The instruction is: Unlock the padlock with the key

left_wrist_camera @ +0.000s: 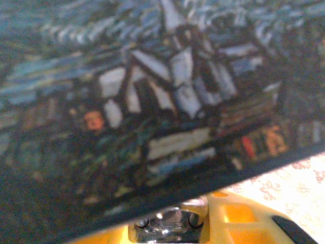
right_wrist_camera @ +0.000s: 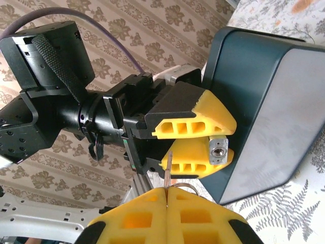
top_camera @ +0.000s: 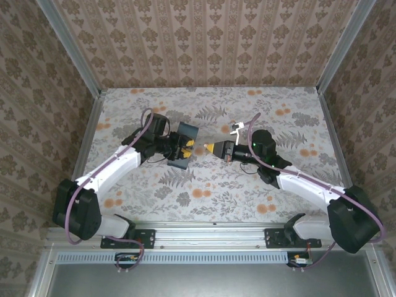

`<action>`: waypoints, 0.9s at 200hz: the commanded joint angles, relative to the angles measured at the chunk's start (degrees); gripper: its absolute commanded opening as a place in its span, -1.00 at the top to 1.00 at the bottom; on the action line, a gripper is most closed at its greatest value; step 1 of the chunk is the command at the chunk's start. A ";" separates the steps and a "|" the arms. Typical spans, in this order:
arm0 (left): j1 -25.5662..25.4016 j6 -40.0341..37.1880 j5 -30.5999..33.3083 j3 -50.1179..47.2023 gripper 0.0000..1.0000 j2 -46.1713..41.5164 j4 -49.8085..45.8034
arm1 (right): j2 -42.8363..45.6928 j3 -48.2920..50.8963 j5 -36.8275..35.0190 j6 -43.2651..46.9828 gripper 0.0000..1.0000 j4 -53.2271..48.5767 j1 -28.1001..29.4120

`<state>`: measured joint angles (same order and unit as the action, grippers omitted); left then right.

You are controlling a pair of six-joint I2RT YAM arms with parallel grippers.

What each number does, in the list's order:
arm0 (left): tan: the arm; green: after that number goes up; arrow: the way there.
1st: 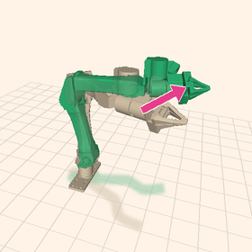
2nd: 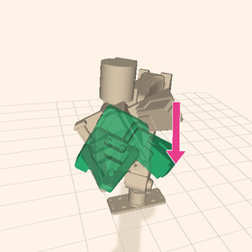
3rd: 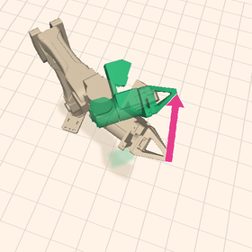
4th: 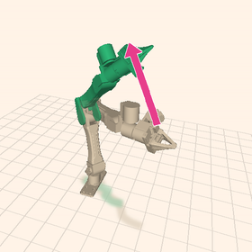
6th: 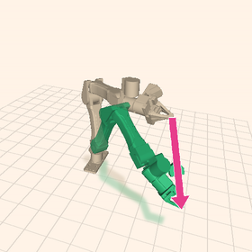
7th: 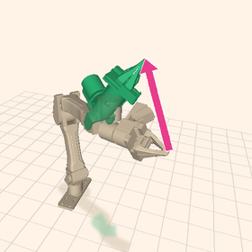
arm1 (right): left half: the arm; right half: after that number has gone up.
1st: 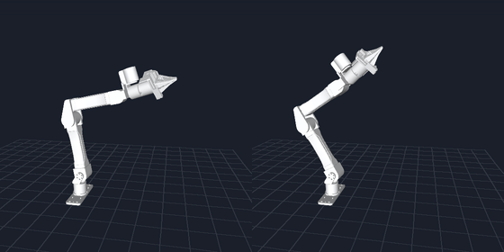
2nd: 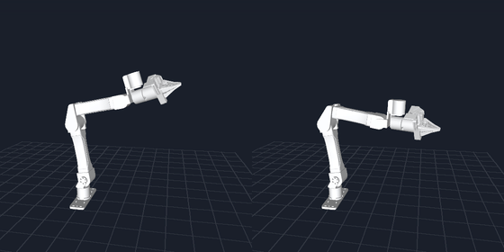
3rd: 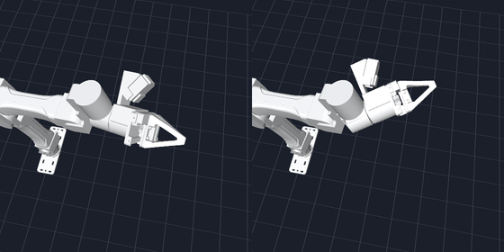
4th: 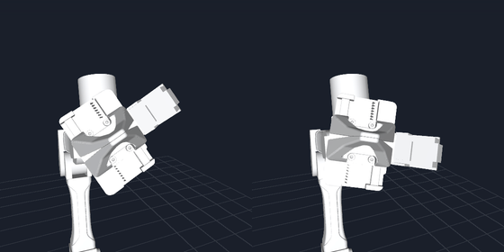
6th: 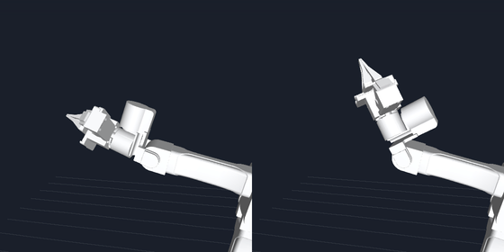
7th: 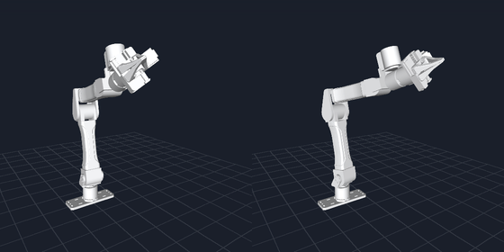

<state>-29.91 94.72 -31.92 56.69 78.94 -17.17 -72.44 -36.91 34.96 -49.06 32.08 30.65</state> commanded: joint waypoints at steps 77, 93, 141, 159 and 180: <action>0.82 3.47 -3.49 -0.81 0.82 -3.48 5.07 | -2.22 1.91 0.71 5.14 1.00 4.23 -0.32; 0.78 3.37 -3.24 -0.87 0.82 -4.04 4.29 | -3.15 1.24 1.45 5.64 1.00 4.85 -0.40; 0.73 3.28 -2.42 -0.88 0.84 -5.10 3.65 | -5.24 -0.53 2.13 7.37 1.00 5.32 0.28; 0.56 3.31 -2.18 -0.90 0.84 -5.52 3.48 | -5.54 -0.62 2.47 7.12 1.00 6.94 0.29; 0.47 3.37 -1.81 -1.00 0.84 -5.81 3.05 | -5.55 -0.27 2.14 6.69 1.00 8.71 0.33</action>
<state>-29.52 97.36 -33.23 55.83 75.48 -15.35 -77.76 -35.64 35.86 -43.42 35.70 30.65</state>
